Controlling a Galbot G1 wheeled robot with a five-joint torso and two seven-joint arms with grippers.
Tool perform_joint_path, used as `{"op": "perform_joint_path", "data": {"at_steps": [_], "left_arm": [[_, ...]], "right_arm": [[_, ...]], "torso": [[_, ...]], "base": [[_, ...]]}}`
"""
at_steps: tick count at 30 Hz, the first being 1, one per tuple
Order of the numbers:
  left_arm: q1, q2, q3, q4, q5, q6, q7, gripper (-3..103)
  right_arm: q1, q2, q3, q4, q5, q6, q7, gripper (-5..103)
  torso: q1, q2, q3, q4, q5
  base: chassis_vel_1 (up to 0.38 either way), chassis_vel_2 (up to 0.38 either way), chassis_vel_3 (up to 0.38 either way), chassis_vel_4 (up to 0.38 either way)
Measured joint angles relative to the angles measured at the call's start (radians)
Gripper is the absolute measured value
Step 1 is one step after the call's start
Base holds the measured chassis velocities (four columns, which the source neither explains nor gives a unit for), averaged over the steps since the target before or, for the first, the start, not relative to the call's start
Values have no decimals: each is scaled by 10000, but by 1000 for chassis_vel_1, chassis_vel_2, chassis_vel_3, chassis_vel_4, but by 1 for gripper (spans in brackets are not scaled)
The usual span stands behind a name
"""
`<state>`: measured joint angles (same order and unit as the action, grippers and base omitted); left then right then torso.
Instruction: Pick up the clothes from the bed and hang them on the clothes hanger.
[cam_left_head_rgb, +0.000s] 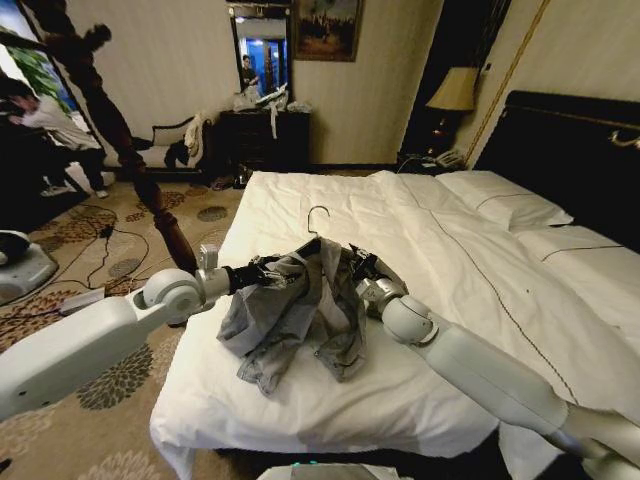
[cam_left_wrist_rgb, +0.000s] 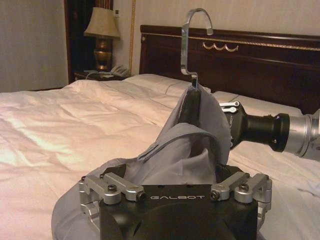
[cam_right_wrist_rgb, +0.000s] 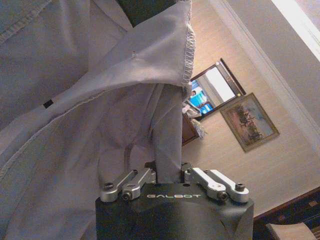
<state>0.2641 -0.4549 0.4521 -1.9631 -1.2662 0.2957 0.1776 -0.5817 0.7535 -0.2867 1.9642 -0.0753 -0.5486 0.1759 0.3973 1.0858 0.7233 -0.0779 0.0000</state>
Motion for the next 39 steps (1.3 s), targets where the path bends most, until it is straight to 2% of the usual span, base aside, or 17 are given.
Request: {"op": "perform_joint_path", "data": {"at_steps": [1,4,6,9,10,14,17,20,22,23,31,39], "left_arm": [[0,0,0,0,0,0,0,103],[-162,-94,218,6,110,-2,-4,91],[-196,-116,257,6,99,-2,-13,91],[-273,-146,380,50,35,13,-49,75],[-273,-146,380,50,35,13,-49,75],[-289,-261,445,166,-106,12,-123,53],[-396,-323,558,140,-265,18,-233,47],[-634,-388,813,84,-399,71,-343,32],[-723,-412,916,83,-418,82,-359,32],[-814,-460,1029,85,-450,97,-337,22],[-871,-533,1155,69,-593,110,-409,20],[-729,-503,997,-30,-452,-255,-451,20]], "right_arm": [[0,0,0,0,0,0,0,18],[-5,35,-37,-2,-99,49,-9,18],[-5,36,-49,-2,-130,75,-15,18],[-6,21,-73,46,-213,127,-36,18],[-6,21,-73,46,-213,127,-36,18],[-81,-25,-80,118,-451,208,-81,18],[-140,-69,-81,166,-673,271,-130,18],[-216,-143,-80,238,-895,347,-192,18],[-248,-163,-78,265,-947,359,-201,18],[-280,-184,-58,287,-998,364,-214,18],[-324,-218,30,427,-1022,363,-228,18],[-254,-175,73,465,-1005,367,-172,19]], "torso": [[0,0,0,0,0],[0,0,0,1,0],[0,0,0,0,1],[0,0,0,1,1],[0,0,0,1,1],[0,0,0,2,-1],[0,0,0,1,0],[0,0,0,1,0],[0,0,0,1,1],[0,0,0,1,1],[0,0,0,1,1],[0,0,1,2,0]], "base": [[0,0,0,0],[0,0,0,0],[0,0,0,0],[0,0,0,0],[0,0,0,0],[0,0,0,0],[0,0,0,0],[0,0,0,0],[0,0,0,0],[0,0,0,0],[0,0,0,0],[0,0,0,0]]}}
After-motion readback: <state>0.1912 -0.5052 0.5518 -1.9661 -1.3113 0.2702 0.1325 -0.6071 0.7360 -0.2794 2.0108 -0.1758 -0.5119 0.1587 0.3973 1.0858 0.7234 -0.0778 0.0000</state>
